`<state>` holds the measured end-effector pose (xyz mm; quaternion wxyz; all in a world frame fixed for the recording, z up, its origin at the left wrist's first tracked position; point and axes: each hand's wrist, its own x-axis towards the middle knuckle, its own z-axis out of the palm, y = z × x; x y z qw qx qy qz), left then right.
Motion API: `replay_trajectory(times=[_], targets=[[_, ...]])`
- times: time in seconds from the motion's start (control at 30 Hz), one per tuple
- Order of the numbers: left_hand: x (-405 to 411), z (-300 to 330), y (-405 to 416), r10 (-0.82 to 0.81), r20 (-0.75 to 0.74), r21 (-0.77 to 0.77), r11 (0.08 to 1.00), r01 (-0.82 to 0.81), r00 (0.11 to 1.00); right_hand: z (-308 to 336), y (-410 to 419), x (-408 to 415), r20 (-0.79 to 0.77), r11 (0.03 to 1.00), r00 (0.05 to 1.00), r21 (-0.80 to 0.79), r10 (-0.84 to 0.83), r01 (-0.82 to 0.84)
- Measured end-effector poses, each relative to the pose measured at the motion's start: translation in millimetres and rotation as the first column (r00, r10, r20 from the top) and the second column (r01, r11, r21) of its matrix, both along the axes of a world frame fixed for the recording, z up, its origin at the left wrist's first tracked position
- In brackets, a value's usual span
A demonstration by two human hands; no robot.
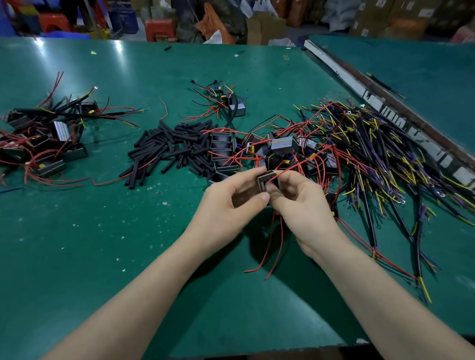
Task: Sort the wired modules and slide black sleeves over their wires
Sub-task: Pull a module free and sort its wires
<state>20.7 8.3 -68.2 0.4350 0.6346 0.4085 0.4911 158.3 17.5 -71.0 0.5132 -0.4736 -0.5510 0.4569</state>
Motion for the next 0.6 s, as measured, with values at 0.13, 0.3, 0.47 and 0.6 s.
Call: replay_trajectory(times=[0.13, 0.3, 0.47, 0.6], targets=[[-2.5, 2.2, 5.6, 0.046, 0.069, -0.008, 0.999, -0.046, 0.997, 3.5, -0.2, 1.2, -0.073, 0.993, 0.992, -0.045, 0.107, -0.111], [-6.7, 1.6, 5.2, 0.036, 0.109, 0.016, 0.999, -0.038, 0.993, 3.0, -3.7, 0.8, -0.115, 0.986, 0.981, -0.044, 0.156, -0.162], [-6.2, -0.6, 4.3, -0.014, 0.133, -0.004, 1.0, 0.015, 0.991, 1.9, -4.7, 0.7, -0.042, 0.99, 0.991, -0.047, 0.128, -0.13], [-7.8, -1.2, 2.7, -0.056, 0.162, -0.003, 0.998, 0.057, 0.985, 3.0, -6.0, 3.5, -0.034, 0.989, 0.988, -0.009, 0.15, -0.15]])
